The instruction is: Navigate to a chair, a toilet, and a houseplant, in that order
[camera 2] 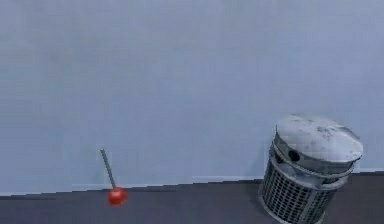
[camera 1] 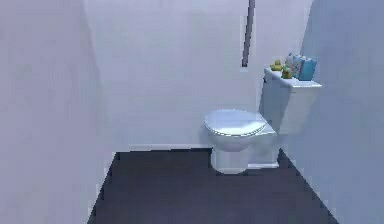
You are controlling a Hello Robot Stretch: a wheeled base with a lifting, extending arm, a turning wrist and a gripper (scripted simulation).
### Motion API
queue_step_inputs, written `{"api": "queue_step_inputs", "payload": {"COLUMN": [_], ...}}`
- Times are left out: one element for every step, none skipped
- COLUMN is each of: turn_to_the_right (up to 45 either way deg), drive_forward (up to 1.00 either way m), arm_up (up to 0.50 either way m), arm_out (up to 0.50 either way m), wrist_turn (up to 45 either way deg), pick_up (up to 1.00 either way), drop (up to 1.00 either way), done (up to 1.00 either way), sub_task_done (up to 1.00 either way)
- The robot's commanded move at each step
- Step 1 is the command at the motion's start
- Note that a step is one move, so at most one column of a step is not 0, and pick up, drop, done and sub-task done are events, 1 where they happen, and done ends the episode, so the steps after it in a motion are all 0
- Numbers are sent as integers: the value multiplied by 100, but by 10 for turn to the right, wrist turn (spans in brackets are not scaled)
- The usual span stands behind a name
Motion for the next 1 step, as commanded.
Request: {"api": "queue_step_inputs", "payload": {"turn_to_the_right": [0], "drive_forward": [80], "arm_up": [0], "arm_out": [0], "wrist_turn": [0], "pick_up": [0], "drop": [0], "done": [0], "sub_task_done": [0]}}
